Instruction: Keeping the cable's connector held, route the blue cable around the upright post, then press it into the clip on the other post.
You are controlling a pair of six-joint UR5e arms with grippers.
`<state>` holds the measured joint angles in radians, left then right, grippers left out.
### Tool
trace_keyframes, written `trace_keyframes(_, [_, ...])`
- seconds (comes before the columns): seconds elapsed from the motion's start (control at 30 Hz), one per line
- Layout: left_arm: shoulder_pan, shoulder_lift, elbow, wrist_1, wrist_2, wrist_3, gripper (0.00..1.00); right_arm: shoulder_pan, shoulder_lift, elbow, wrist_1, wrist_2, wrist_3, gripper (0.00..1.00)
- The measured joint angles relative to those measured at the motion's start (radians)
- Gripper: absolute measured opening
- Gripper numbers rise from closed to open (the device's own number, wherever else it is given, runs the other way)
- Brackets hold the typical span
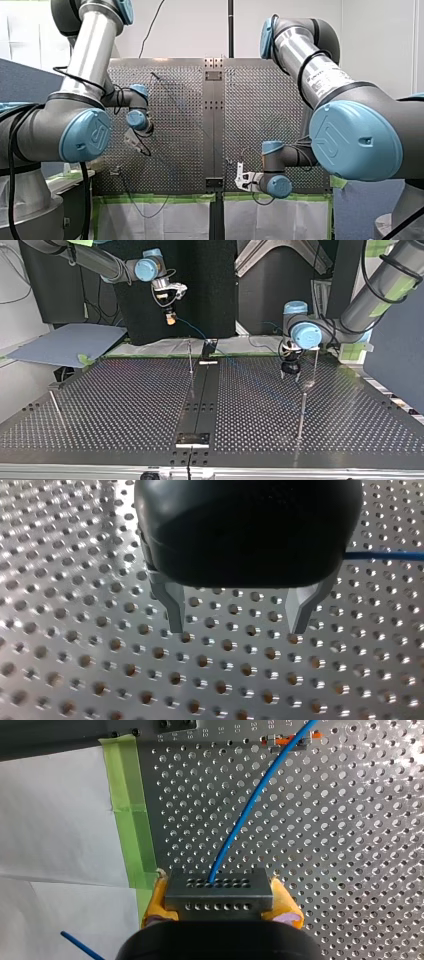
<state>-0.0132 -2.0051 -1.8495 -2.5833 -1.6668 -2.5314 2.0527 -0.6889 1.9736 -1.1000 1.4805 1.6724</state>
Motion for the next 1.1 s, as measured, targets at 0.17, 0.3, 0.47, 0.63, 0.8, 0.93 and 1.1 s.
trace_keyframes(0.17, [0.0, 0.012, 0.0, -0.011, -0.029, 0.054, 1.0, 0.0, 0.001, 0.0, 0.0, 0.0, 0.0, 0.0])
trace_keyframes(0.3, [-0.001, 0.03, 0.0, -0.035, -0.055, 0.096, 1.0, 0.001, 0.001, 0.0, 0.0, 0.0, 0.0, 0.0])
trace_keyframes(0.47, [-0.001, 0.04, 0.0, -0.067, -0.076, 0.151, 1.0, 0.002, 0.002, 0.0, 0.0, 0.0, 0.0, 0.0])
trace_keyframes(0.63, [-0.002, 0.041, 0.0, -0.078, -0.079, 0.21, 1.0, 0.002, 0.003, 0.0, 0.0, 0.0, 0.0, 0.0])
trace_keyframes(0.8, [-0.003, 0.041, 0.0, -0.08, -0.089, 0.262, 1.0, 0.002, 0.004, 0.0, -0.001, -0.001, 0.0, 0.0])
trace_keyframes(0.93, [-0.004, 0.041, 0.0, -0.08, -0.095, 0.306, 1.0, 0.003, 0.005, 0.0, -0.001, -0.001, 0.0, 0.0])
trace_keyframes(1.1, [-0.004, 0.041, 0.0, -0.08, -0.096, 0.35, 1.0, 0.004, 0.005, 0.0, -0.001, -0.002, 0.0, 0.0])
